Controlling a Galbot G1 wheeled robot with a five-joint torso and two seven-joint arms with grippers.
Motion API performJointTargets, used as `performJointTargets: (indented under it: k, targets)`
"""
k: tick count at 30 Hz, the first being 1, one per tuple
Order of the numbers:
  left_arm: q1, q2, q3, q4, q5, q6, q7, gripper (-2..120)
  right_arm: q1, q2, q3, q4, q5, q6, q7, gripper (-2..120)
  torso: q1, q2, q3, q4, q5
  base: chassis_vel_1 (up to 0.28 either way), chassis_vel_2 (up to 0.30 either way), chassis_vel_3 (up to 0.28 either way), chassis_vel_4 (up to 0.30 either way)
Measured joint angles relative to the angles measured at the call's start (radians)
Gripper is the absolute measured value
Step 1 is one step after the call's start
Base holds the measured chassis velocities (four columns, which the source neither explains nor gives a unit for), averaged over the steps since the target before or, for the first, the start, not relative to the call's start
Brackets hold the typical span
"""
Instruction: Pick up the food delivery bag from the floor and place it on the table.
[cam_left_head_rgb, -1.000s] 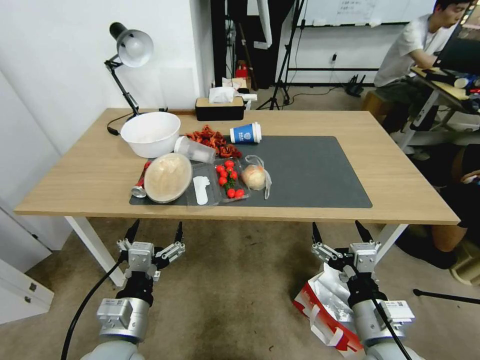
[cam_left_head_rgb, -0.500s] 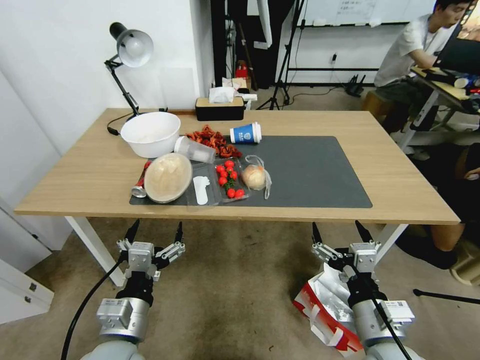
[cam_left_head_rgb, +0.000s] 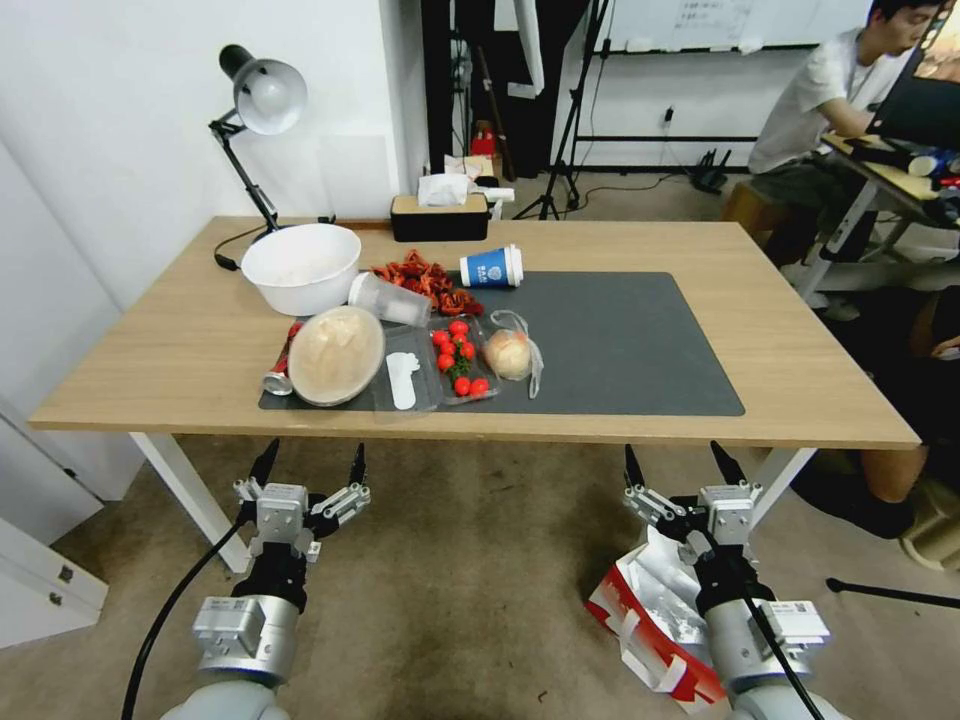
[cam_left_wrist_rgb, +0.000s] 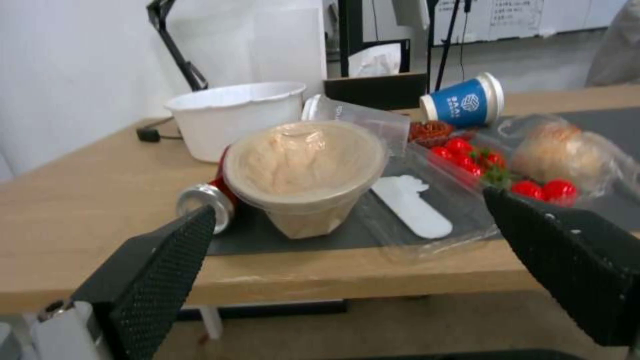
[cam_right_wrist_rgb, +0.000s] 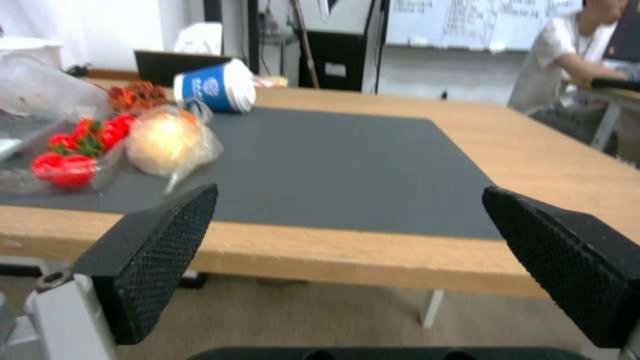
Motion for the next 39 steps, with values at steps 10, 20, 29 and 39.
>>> performJointTargets:
  k: [10, 20, 29, 39]
  targets:
    - [-0.062, 0.127, 0.059, -0.079, -0.307, 0.184, -0.150, 100, -0.009, 0.009, 0.172, 0.103, 0.142, -0.235, -0.124, 100, 0.000, 0.000, 0.000, -0.0002, 0.0002, 0.000, 0.000, 0.000, 0.000]
    - [-0.067, 0.184, 0.031, -0.054, -0.347, 0.106, -0.085, 100, -0.013, 0.005, 0.192, 0.088, 0.130, -0.228, -0.140, 100, 0.000, 0.000, 0.000, 0.0000, -0.0001, 0.000, 0.000, 0.000, 0.000]
    - [-0.064, 0.182, 0.025, -0.039, -0.336, 0.056, -0.040, 100, -0.005, 0.002, 0.187, 0.070, 0.114, -0.218, -0.157, 100, 0.000, 0.000, 0.000, -0.0001, -0.0001, 0.000, 0.000, 0.000, 0.000]
    - [-0.070, 0.175, 0.024, -0.036, -0.335, 0.060, -0.070, 100, 0.005, 0.011, 0.183, 0.060, 0.114, -0.218, -0.152, 100, -0.009, -0.019, -0.010, -0.0002, -0.0001, 0.000, 0.000, 0.000, 0.000]
